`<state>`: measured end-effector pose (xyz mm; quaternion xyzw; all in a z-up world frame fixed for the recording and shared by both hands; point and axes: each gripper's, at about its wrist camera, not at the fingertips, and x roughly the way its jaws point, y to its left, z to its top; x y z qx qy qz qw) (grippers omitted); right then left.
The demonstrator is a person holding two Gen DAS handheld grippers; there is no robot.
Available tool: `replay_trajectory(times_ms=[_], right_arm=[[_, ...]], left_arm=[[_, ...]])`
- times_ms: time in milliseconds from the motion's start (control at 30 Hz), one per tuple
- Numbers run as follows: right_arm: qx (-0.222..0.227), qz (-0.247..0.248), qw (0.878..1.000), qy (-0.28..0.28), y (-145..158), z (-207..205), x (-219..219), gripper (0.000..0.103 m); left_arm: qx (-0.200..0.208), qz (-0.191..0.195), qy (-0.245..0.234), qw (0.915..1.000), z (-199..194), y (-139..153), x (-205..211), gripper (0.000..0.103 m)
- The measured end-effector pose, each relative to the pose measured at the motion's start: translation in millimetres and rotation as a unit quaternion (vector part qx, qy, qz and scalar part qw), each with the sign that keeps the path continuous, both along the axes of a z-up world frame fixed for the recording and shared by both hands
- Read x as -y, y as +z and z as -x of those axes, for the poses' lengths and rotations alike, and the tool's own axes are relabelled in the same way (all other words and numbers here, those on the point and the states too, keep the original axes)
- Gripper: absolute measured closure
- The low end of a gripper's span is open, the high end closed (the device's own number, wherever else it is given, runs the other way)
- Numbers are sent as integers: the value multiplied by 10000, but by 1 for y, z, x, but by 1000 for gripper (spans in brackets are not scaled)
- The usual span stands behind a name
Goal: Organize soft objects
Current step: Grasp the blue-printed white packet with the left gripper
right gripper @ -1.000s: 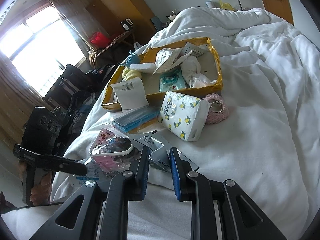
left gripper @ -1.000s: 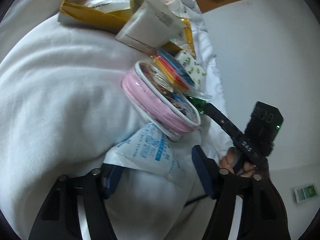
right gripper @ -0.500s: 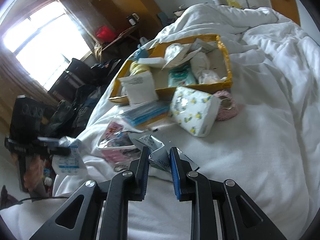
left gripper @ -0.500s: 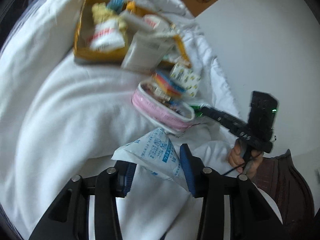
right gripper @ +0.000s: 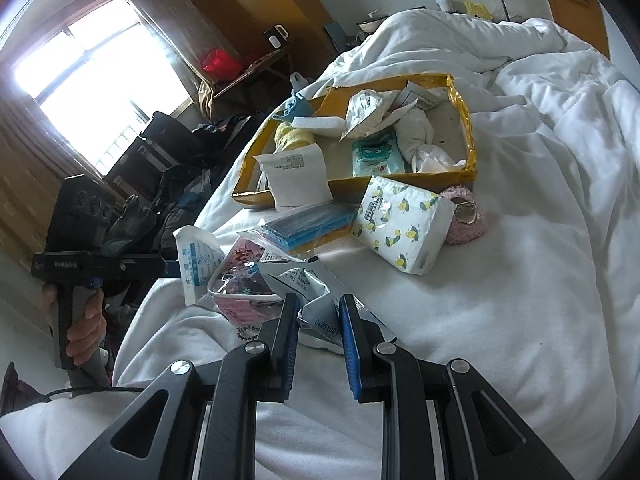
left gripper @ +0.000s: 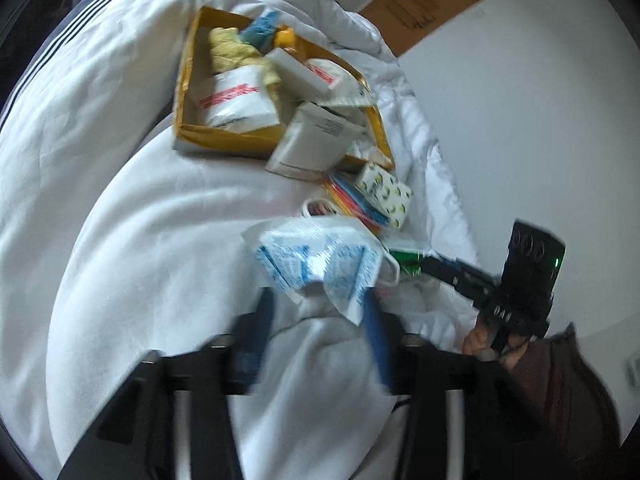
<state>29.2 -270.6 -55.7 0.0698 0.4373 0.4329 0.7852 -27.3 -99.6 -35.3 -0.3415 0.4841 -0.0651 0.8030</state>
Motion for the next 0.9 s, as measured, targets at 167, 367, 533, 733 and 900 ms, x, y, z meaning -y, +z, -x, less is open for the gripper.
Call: replay_trajectory(times_ms=[167, 367, 533, 733, 900], right_arm=[[17, -31, 10000, -51, 2, -1, 3, 81], [-44, -22, 10000, -62, -1, -3, 4, 81], [-36, -19, 10000, -75, -1, -3, 4, 81], [-40, 27, 9999, -94, -2, -3, 2, 81], [-32, 107, 9999, -62, -6, -2, -5, 81]], left_arm=[[185, 380, 253, 9988, -1, 0, -9, 35], [198, -460, 373, 9980, -19, 0, 22, 34], [109, -1211, 611, 9907, -18, -4, 28, 35], [118, -930, 637, 9936, -8, 2, 11, 60], [116, -1229, 562, 9908, -20, -4, 34, 48]])
